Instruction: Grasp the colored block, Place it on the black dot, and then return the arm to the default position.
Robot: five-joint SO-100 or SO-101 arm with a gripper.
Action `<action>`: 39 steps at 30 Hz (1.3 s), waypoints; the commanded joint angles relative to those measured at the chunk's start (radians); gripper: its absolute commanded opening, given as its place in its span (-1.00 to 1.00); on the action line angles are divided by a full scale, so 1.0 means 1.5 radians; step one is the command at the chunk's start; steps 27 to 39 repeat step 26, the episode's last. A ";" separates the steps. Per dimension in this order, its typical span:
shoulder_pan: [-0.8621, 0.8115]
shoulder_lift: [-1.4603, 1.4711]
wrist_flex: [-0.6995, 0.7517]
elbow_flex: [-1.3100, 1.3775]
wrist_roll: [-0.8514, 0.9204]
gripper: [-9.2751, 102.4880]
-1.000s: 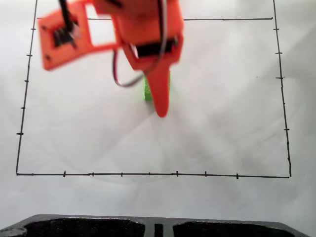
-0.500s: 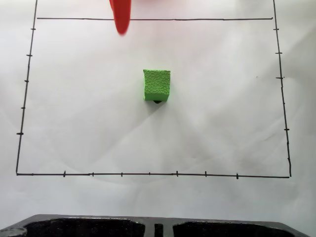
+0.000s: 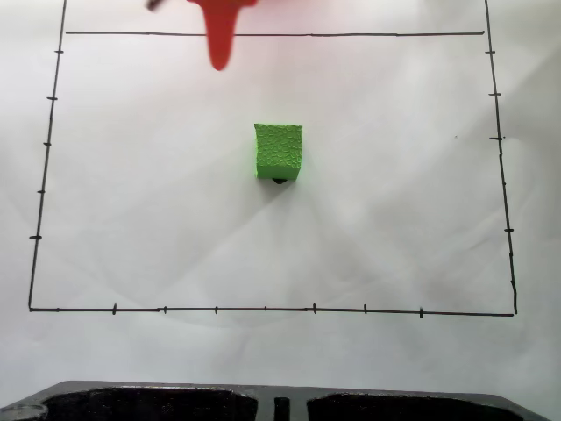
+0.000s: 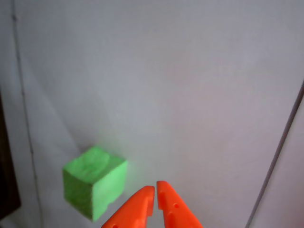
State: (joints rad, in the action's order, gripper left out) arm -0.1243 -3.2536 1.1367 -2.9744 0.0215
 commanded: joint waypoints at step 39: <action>0.022 -0.010 -0.087 -0.020 -0.027 -0.84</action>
